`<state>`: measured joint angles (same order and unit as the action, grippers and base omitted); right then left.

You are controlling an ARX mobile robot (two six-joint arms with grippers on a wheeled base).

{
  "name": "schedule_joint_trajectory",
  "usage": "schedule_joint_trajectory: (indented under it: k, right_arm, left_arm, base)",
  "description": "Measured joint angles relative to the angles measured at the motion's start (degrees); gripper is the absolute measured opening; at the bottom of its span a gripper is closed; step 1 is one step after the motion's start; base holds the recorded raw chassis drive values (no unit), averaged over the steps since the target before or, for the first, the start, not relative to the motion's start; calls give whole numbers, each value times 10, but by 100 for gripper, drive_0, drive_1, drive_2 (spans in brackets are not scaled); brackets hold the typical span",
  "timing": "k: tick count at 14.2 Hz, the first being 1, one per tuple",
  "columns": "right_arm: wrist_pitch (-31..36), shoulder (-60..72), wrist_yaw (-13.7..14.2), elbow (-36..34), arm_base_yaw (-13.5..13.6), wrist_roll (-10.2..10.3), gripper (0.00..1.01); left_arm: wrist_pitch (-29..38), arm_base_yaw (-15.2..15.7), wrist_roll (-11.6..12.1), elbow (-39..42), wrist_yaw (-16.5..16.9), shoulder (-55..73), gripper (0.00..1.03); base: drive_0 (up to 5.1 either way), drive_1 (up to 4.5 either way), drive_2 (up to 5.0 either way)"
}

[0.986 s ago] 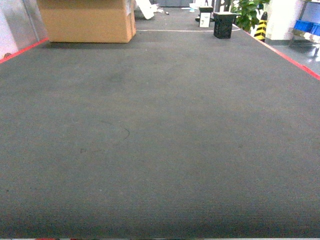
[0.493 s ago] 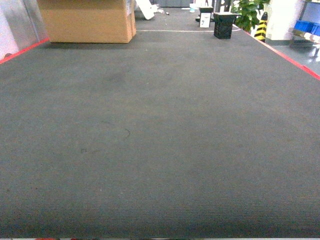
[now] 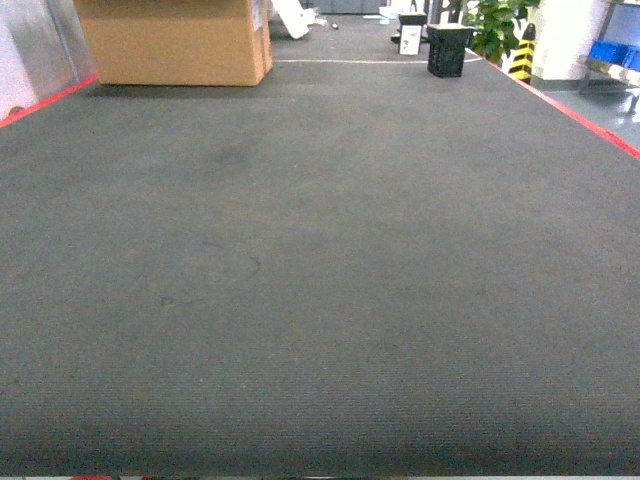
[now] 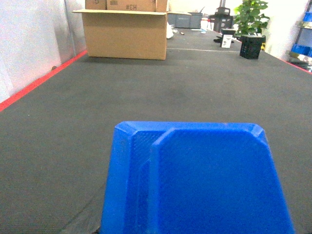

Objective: Sort blue parts and orange caps into right shelf containers

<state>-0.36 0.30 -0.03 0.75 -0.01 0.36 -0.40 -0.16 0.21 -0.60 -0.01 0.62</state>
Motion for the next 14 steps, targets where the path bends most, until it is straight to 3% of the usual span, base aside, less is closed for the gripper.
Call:
schedule_joint_trajectory:
  k: [14]
  right_arm:
    - [0,0,0,0,0,0,40]
  left_arm:
    - [0,1,0,0,0,0,43]
  base:
    - [0,0,0]
